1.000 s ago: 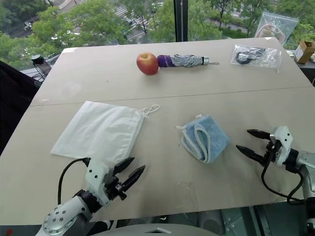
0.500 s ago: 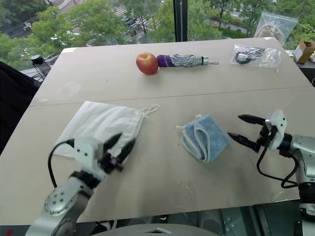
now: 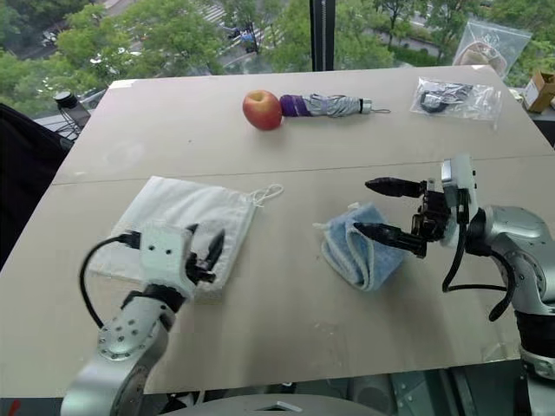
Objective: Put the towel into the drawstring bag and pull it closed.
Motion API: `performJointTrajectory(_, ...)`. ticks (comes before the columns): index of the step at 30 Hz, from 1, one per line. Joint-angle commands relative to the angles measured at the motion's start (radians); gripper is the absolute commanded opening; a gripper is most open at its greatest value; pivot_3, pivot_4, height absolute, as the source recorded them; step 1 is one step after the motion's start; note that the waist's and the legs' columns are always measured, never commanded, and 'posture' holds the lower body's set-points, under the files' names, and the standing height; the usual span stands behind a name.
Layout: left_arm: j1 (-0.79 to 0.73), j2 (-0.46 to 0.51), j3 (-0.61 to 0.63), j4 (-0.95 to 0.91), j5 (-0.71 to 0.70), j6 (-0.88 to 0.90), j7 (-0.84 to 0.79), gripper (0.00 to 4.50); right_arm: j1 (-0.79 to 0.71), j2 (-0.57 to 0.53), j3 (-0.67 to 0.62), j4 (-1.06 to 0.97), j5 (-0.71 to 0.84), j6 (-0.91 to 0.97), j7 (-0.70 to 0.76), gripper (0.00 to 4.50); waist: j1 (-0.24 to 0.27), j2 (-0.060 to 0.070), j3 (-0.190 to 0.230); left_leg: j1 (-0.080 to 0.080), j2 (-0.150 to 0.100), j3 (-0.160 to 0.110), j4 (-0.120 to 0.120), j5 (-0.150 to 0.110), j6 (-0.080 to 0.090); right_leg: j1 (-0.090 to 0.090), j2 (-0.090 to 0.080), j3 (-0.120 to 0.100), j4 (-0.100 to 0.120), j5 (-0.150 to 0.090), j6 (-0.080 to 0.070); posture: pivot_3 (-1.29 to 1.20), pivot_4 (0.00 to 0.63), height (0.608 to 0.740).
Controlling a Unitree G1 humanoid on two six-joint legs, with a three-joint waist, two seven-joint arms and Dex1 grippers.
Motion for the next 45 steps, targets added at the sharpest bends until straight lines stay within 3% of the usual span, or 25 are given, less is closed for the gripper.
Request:
performJointTrajectory(1,0.012,-0.011,-0.03,0.022,0.019,-0.018,-0.006,2.48,-0.024,-0.005,0.003,-0.059,0.027,0.026,-0.018,4.5,0.001,0.0,0.0,0.0,0.0,0.0,0.0,0.0,0.0,0.0,0.0,0.0,0.0,0.0,0.0,0.0,0.15,0.74)
performJointTrajectory(11,0.065,-0.014,-0.116,0.056,0.09,-0.04,0.003,2.48,-0.023,-0.035,-0.026,-0.12,0.083,0.106,-0.056,4.5,0.006,0.0,0.0,0.0,0.0,0.0,0.0,0.0,0.0,0.0,0.0,0.0,0.0,0.0,0.0,0.0,0.15,0.74)
performJointTrajectory(21,0.141,-0.034,-0.095,0.114,0.204,-0.157,0.063,2.48,-0.008,-0.051,-0.04,-0.114,0.087,0.099,-0.056,4.5,0.014,0.0,0.0,-0.001,0.0,0.0,0.0,-0.001,0.001,0.0,0.0,0.0,-0.002,0.0,0.0,0.0,0.15,0.74)
performJointTrajectory(25,0.141,-0.042,-0.088,0.132,0.222,-0.193,0.067,1.49,-0.005,-0.046,-0.039,-0.113,0.086,0.093,-0.057,4.5,0.015,0.0,0.0,-0.001,0.0,0.0,0.0,-0.001,0.001,0.0,0.0,0.0,-0.002,0.0,0.001,0.0,0.15,0.74)
performJointTrajectory(27,0.144,-0.047,-0.089,0.141,0.227,-0.206,0.063,0.6,0.0,-0.045,-0.038,-0.112,0.083,0.087,-0.054,4.5,0.015,0.0,0.0,-0.001,0.0,0.0,0.0,-0.001,0.001,0.0,0.0,-0.001,-0.002,0.0,0.001,0.0,0.15,0.74)
performJointTrajectory(29,0.148,-0.052,-0.089,0.144,0.23,-0.214,0.059,0.1,0.004,-0.046,-0.039,-0.112,0.083,0.083,-0.052,4.5,0.015,0.0,0.0,-0.001,0.0,0.0,0.0,-0.001,0.001,0.0,-0.001,-0.001,-0.002,0.001,0.001,0.0,0.15,0.74)
performJointTrajectory(38,0.132,-0.077,-0.04,0.138,0.202,-0.303,0.046,0.1,0.014,-0.031,-0.028,-0.096,0.067,0.049,-0.048,4.5,0.015,0.0,0.0,-0.001,0.0,0.001,0.0,-0.001,0.001,0.0,0.0,-0.001,-0.002,0.001,0.001,0.0,0.15,0.74)
performJointTrajectory(41,0.116,-0.093,0.009,0.113,0.106,-0.354,-0.011,0.1,0.012,-0.018,-0.023,-0.088,0.06,0.037,-0.049,4.5,0.015,0.0,0.0,-0.001,0.0,0.0,0.0,-0.001,0.001,0.0,0.0,-0.001,-0.002,0.001,0.001,0.0,0.15,0.74)
performJointTrajectory(45,0.072,-0.025,0.117,0.126,0.0,-0.398,-0.13,0.1,0.007,0.001,-0.018,-0.068,0.043,0.016,-0.05,4.5,0.015,0.0,0.0,-0.001,0.001,0.0,0.0,-0.001,0.001,0.0,0.0,-0.001,-0.002,0.001,0.001,0.0,0.15,0.74)
